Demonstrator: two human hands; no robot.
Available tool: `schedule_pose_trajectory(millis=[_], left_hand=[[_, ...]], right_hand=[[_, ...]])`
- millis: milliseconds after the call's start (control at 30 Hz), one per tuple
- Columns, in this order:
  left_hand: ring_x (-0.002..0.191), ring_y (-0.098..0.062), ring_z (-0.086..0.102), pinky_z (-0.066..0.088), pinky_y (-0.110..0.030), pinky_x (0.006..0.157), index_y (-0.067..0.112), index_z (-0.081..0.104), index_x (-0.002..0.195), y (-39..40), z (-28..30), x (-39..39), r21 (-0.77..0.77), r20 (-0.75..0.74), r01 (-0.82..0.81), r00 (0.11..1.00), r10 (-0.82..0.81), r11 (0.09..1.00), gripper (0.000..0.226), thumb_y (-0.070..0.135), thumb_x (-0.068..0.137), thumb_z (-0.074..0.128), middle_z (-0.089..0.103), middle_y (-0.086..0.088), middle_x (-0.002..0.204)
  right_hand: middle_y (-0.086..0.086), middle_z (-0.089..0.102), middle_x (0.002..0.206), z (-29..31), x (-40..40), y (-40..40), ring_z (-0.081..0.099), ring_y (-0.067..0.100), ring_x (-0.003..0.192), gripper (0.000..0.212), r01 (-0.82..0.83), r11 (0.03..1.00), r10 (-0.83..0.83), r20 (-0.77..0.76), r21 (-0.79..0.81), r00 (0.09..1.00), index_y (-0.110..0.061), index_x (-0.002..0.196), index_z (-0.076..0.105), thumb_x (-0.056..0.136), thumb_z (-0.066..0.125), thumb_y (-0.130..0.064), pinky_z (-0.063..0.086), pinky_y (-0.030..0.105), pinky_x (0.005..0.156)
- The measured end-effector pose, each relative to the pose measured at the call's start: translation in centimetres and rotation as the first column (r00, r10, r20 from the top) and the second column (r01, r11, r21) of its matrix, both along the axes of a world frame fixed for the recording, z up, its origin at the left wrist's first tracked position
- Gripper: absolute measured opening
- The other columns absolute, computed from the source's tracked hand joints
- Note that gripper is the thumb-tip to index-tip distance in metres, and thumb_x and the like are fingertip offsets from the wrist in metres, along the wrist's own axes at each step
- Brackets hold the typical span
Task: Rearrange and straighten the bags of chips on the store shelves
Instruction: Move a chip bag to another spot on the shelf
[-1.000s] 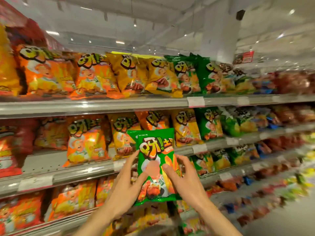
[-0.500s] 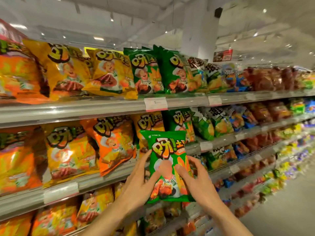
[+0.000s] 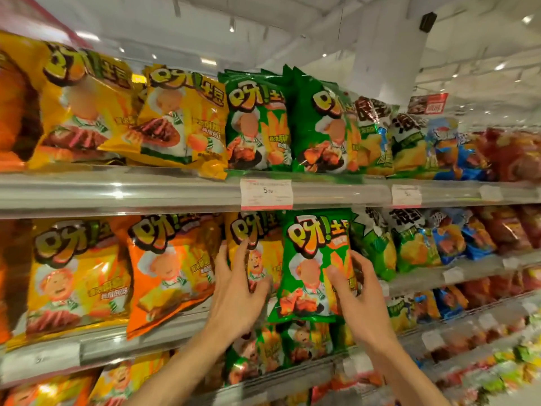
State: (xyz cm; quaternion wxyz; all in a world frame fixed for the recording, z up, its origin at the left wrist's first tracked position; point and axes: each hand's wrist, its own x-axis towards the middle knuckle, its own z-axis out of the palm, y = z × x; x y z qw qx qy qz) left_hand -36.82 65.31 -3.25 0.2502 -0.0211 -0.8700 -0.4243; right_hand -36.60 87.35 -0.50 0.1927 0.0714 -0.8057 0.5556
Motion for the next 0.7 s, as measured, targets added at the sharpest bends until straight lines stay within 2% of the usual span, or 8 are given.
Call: schedule_pose_trajectory(millis=[100, 200, 300, 400, 467, 533, 633, 700], left_hand=[[0.154, -0.031, 0.008, 0.03, -0.048, 0.118, 0.041, 0.004, 0.156, 0.4, -0.1, -2.1, -0.016, 0.081, -0.065, 0.995, 0.066, 0.998, 0.085, 0.057, 0.091, 0.058, -0.012, -0.006, 0.165], [0.151, -0.034, 0.016, 0.037, -0.048, 0.111, 0.043, 0.003, 0.154, 0.5, -0.3, -3.2, -0.058, 0.114, -0.118, 0.986, 0.124, 0.991, 0.089, 0.065, 0.088, 0.058, 0.004, -0.011, 0.165], [0.138, -0.033, 0.039, 0.043, -0.045, 0.104, 0.042, 0.012, 0.152, 1.3, -0.3, -3.7, -0.031, 0.08, -0.174, 0.981, 0.176, 0.984, 0.089, 0.065, 0.083, 0.064, 0.022, -0.007, 0.157], [0.128, -0.03, 0.047, 0.045, -0.04, 0.1, 0.035, 0.021, 0.152, 2.4, 0.1, -3.6, -0.034, 0.031, -0.208, 0.977, 0.209, 0.978, 0.088, 0.061, 0.082, 0.068, 0.028, -0.006, 0.151], [0.108, -0.024, 0.058, 0.046, -0.034, 0.088, 0.038, 0.023, 0.151, 2.9, 0.7, -3.3, -0.011, -0.011, -0.239, 0.971, 0.239, 0.971, 0.086, 0.061, 0.082, 0.069, 0.031, -0.003, 0.146], [0.089, -0.016, 0.062, 0.048, -0.034, 0.085, 0.04, 0.025, 0.15, 3.0, 1.5, -3.0, 0.022, -0.03, -0.278, 0.96, 0.279, 0.96, 0.084, 0.064, 0.081, 0.068, 0.034, -0.002, 0.14], [0.099, -0.017, 0.06, 0.053, -0.046, 0.092, 0.039, 0.027, 0.149, 2.8, 2.6, -2.2, 0.021, -0.043, -0.295, 0.954, 0.296, 0.955, 0.086, 0.073, 0.079, 0.063, 0.035, -0.005, 0.141], [0.097, -0.013, 0.06, 0.053, -0.046, 0.093, 0.041, 0.025, 0.151, 2.9, 2.9, -1.2, 0.008, -0.046, -0.303, 0.952, 0.303, 0.953, 0.088, 0.073, 0.079, 0.064, 0.033, -0.003, 0.144]], right_hand=[[-0.011, 0.042, 0.147, 0.3, -1.6, 1.6, 0.04, 0.008, 0.132, 0.064, -0.012, 1.0, 0.012, 0.001, 0.015, 1.0, -0.037, 0.146, 0.034, 0.09, 0.055, -0.059, 0.036, 0.032, 0.103], [-0.014, 0.042, 0.143, 0.3, -2.9, 3.0, 0.04, 0.006, 0.128, 0.064, -0.03, 0.999, 0.03, -0.007, 0.014, 1.0, -0.037, 0.146, 0.033, 0.09, 0.055, -0.058, 0.033, 0.029, 0.102], [-0.017, 0.039, 0.139, 0.3, -4.0, 4.5, 0.037, 0.002, 0.125, 0.065, -0.072, 0.997, 0.073, -0.019, 0.031, 0.997, -0.034, 0.148, 0.031, 0.091, 0.055, -0.055, 0.03, 0.025, 0.101], [-0.019, 0.038, 0.136, 0.4, -4.9, 5.6, 0.038, 0.0, 0.123, 0.066, -0.122, 0.991, 0.123, -0.021, 0.049, 0.992, -0.034, 0.149, 0.029, 0.091, 0.054, -0.056, 0.031, 0.024, 0.101], [-0.018, 0.04, 0.138, 0.2, -5.4, 6.3, 0.041, 0.002, 0.125, 0.066, -0.158, 0.986, 0.16, -0.03, 0.061, 0.987, -0.034, 0.149, 0.029, 0.091, 0.053, -0.057, 0.037, 0.028, 0.103], [-0.015, 0.044, 0.139, 0.1, -6.2, 7.0, 0.046, 0.005, 0.125, 0.067, -0.194, 0.979, 0.196, -0.033, 0.063, 0.98, -0.035, 0.148, 0.03, 0.09, 0.054, -0.059, 0.044, 0.032, 0.103], [-0.013, 0.05, 0.137, -0.1, -7.1, 7.6, 0.057, 0.01, 0.117, 0.07, -0.247, 0.968, 0.248, -0.033, 0.037, 0.968, -0.041, 0.146, 0.031, 0.086, 0.054, -0.07, 0.057, 0.041, 0.09], [-0.014, 0.05, 0.136, -0.2, -7.6, 7.8, 0.058, 0.011, 0.117, 0.074, -0.265, 0.963, 0.267, -0.045, 0.042, 0.963, -0.043, 0.145, 0.03, 0.082, 0.052, -0.077, 0.057, 0.046, 0.091]])
